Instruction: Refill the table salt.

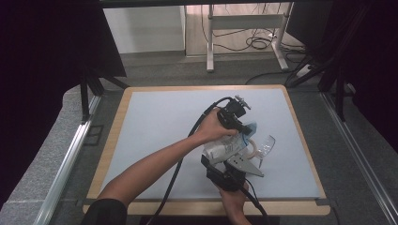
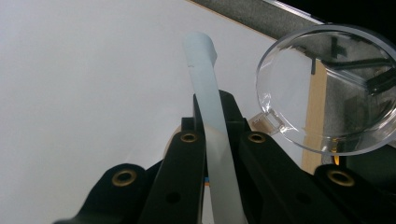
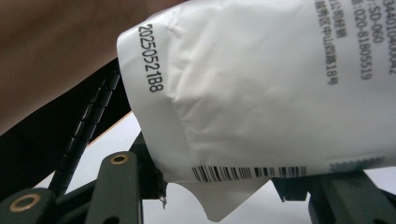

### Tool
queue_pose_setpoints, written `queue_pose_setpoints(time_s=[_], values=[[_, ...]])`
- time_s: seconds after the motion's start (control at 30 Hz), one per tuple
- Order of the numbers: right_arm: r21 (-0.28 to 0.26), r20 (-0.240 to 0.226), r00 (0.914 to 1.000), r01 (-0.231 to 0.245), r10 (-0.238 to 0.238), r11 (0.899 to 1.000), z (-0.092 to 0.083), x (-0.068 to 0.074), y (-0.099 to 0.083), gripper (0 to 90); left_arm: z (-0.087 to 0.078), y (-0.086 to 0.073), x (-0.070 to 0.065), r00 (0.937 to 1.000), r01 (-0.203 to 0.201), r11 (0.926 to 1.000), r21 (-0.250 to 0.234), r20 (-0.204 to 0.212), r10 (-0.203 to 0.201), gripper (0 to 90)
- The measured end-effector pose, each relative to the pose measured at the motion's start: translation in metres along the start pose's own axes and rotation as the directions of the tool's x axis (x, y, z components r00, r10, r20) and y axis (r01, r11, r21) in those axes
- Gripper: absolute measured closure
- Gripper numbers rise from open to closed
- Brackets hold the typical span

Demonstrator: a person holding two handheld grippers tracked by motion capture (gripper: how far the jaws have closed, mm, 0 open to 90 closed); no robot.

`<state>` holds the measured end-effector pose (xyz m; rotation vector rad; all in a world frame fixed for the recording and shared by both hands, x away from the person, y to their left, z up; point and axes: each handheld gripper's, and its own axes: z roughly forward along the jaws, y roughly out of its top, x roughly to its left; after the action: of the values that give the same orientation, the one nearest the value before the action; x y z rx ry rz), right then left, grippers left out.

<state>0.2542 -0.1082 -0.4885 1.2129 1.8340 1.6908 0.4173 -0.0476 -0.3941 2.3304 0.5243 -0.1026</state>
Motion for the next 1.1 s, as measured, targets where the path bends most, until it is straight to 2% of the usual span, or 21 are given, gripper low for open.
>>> queue_pose_setpoints(time_s=[1.1], values=[[-0.008,0.001,1.0,0.004,-0.004,1.0,-0.0015,0.0004,0.0014,48.0,0.0006,0.0008,-0.0019,1.0,-0.006,1.0,0.002,0.001,0.006,90.0]])
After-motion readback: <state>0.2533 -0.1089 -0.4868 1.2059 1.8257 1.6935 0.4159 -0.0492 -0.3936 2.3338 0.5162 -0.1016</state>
